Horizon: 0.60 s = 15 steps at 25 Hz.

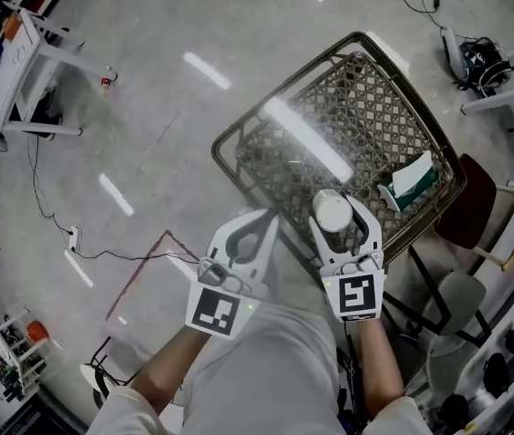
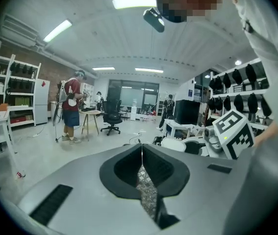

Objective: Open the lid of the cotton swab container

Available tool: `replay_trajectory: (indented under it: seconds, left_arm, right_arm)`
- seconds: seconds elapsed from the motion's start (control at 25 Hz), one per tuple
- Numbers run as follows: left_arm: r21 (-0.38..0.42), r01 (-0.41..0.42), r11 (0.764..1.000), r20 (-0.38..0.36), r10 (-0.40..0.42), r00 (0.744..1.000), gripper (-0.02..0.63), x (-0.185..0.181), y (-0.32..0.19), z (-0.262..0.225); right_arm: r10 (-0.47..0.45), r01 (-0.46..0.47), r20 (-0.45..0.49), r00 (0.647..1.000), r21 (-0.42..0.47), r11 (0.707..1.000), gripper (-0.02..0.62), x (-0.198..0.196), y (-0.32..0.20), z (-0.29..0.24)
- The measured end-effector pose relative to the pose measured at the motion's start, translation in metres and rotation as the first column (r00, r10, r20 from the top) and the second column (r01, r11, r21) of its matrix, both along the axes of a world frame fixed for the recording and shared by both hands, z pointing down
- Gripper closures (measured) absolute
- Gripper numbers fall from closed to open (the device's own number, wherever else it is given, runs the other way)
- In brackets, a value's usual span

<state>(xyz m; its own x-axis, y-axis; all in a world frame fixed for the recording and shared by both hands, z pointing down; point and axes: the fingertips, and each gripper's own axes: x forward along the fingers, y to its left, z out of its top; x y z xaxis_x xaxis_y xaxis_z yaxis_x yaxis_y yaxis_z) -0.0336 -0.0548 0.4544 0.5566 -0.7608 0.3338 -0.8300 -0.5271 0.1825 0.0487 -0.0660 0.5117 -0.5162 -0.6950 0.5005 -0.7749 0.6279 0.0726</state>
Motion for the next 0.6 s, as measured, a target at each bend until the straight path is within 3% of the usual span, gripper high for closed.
replay_trajectory:
  seconds: [0.4,0.6]
  left_arm:
    - [0.077,0.008,0.997,-0.047,-0.004,0.999,0.601,-0.006,0.009,-0.076]
    - [0.106,-0.059,0.993,-0.03,0.062,0.998,0.601,0.002,0.019,-0.104]
  right_arm:
    - [0.036,-0.035,-0.007,0.999,0.059,0.998,0.351,0.004,0.016,-0.085]
    - [0.098,-0.098,0.014,0.995,0.065,0.993,0.351,0.019,0.025,-0.119]
